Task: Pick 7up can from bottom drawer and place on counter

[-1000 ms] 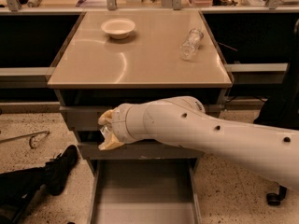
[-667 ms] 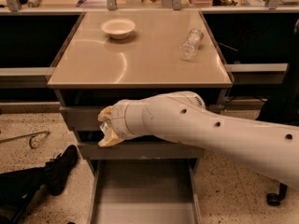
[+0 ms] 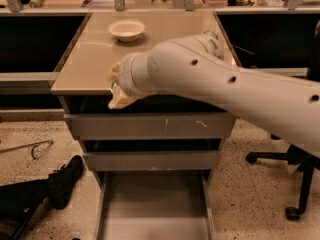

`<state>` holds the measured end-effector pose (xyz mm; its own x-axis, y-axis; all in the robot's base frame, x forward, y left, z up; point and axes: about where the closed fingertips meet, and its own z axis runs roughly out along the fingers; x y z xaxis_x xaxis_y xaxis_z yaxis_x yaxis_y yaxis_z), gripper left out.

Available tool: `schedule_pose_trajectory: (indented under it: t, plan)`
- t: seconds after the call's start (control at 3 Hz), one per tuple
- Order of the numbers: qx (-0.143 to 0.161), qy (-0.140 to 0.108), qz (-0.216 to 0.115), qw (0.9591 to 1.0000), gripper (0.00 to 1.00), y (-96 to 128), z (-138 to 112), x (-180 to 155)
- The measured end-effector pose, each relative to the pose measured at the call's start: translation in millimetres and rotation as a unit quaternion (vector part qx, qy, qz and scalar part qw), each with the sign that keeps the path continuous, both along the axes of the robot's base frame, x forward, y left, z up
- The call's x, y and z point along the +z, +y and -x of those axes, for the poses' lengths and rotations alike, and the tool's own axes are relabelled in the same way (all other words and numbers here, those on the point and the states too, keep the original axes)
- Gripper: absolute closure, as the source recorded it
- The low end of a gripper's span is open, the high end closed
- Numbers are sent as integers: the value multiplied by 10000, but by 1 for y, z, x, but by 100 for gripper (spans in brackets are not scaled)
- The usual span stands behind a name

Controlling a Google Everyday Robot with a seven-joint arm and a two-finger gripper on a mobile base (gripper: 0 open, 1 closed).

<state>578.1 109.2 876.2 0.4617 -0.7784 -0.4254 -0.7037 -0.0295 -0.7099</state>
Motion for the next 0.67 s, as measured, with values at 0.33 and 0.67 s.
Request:
schedule_pose_trajectory:
  t: [0.33, 0.67]
  plan:
    - [-282, -67, -142, 9995, 100, -19, -58, 8]
    - [-541, 73, -499, 9973, 100, -31, -103, -13]
